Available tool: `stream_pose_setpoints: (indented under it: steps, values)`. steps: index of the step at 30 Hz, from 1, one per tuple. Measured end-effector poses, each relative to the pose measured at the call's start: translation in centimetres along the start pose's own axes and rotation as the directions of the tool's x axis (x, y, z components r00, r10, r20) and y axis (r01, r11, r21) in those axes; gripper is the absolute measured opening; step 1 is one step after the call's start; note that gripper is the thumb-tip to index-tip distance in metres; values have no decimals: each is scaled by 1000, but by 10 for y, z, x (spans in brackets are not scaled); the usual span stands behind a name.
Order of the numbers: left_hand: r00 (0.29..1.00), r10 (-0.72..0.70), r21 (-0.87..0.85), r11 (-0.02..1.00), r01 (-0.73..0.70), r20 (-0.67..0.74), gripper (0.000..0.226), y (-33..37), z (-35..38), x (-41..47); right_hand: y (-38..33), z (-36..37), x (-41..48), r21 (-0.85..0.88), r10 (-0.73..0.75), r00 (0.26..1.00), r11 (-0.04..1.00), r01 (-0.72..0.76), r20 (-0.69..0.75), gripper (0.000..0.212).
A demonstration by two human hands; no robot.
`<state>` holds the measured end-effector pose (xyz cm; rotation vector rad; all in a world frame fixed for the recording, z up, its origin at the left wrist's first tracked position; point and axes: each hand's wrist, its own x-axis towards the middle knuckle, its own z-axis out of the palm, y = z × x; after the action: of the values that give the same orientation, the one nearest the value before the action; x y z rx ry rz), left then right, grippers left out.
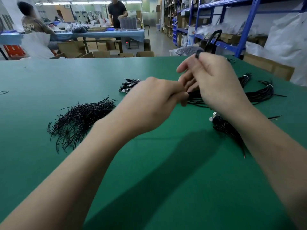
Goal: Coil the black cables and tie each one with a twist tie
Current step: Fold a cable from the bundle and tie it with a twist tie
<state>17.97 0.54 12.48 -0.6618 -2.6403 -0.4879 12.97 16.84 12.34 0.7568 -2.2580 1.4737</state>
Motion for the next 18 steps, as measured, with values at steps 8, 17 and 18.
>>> stream_pose_setpoints:
  steps: [8, 17, 18]
  values:
    - [976, 45, -79, 995, -63, -213, 36, -20, -30, -4, -5, 7, -7, 206, 112, 869, 949, -237, 482, 61]
    - [939, -108, -681, 716, -154, -327, 27, -17, 9, 5, -23, -4, -14, 673, -159, 734, 560, -484, 661, 35]
    - [937, -155, -736, 663, -137, -314, 31, -16, 17, 6, -26, -2, -14, 716, -177, 757, 510, -476, 629, 35]
